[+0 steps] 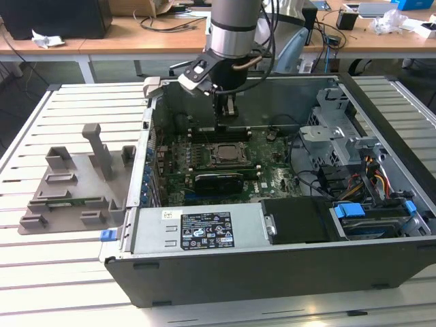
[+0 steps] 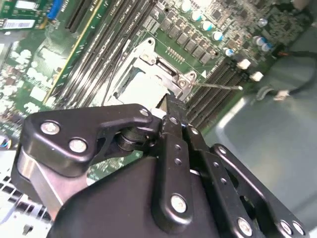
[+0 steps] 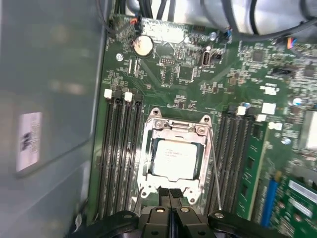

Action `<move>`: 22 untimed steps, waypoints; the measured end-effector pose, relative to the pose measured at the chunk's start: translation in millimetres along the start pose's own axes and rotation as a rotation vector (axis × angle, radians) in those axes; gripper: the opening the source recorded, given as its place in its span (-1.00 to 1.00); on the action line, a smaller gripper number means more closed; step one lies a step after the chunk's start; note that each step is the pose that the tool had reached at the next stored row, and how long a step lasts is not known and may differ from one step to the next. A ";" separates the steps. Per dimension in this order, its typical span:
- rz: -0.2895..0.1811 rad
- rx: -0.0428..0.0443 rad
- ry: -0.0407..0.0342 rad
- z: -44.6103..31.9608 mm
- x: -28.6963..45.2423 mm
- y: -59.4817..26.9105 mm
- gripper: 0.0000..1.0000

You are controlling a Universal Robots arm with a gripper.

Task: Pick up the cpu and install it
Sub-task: 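Close the cpu cover, then install the first cpu locking lever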

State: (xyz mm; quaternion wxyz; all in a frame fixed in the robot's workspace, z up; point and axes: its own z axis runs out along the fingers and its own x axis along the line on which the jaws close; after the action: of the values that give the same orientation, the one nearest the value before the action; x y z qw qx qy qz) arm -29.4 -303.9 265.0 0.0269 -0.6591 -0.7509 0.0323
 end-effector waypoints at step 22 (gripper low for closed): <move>-0.112 -0.0003 -0.0082 -3.8 0.0 -0.3 -0.79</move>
State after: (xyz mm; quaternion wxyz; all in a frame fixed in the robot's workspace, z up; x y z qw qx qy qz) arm -29.4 -303.9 268.8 0.0255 -0.6160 -0.7867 0.0333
